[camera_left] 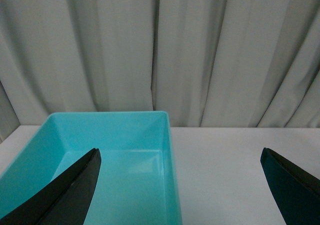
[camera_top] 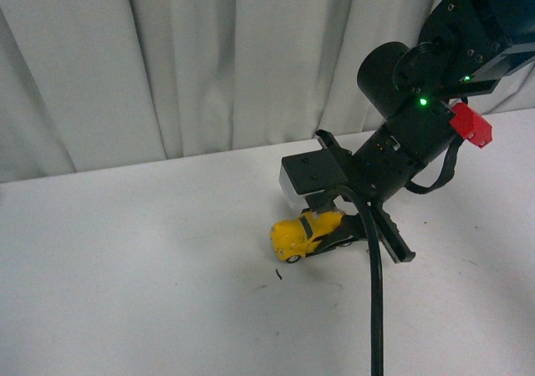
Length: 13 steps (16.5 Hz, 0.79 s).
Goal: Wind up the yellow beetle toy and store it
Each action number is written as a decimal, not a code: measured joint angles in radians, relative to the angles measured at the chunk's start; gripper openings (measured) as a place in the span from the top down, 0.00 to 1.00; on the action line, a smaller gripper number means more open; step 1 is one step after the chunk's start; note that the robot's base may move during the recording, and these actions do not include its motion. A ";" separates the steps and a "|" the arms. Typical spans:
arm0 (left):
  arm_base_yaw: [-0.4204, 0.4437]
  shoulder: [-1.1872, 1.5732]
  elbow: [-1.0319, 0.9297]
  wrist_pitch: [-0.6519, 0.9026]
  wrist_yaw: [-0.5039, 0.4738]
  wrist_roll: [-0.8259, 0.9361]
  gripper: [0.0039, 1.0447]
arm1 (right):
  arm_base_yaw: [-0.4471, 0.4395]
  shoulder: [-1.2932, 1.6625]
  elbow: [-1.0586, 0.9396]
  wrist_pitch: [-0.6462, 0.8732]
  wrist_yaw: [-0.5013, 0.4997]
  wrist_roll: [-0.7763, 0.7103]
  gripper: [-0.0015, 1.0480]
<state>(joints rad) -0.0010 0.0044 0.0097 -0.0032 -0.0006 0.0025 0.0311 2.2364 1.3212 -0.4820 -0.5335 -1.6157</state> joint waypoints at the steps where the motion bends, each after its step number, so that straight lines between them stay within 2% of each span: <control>1: 0.000 0.000 0.000 0.000 0.000 0.000 0.06 | -0.005 0.000 0.001 -0.005 -0.003 0.006 0.60; 13: 0.000 0.000 0.000 0.000 0.000 0.000 0.06 | -0.049 -0.010 -0.068 0.020 -0.072 0.076 0.60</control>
<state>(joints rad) -0.0010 0.0044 0.0097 -0.0032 -0.0006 0.0025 -0.0181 2.2261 1.2533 -0.4618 -0.6060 -1.5394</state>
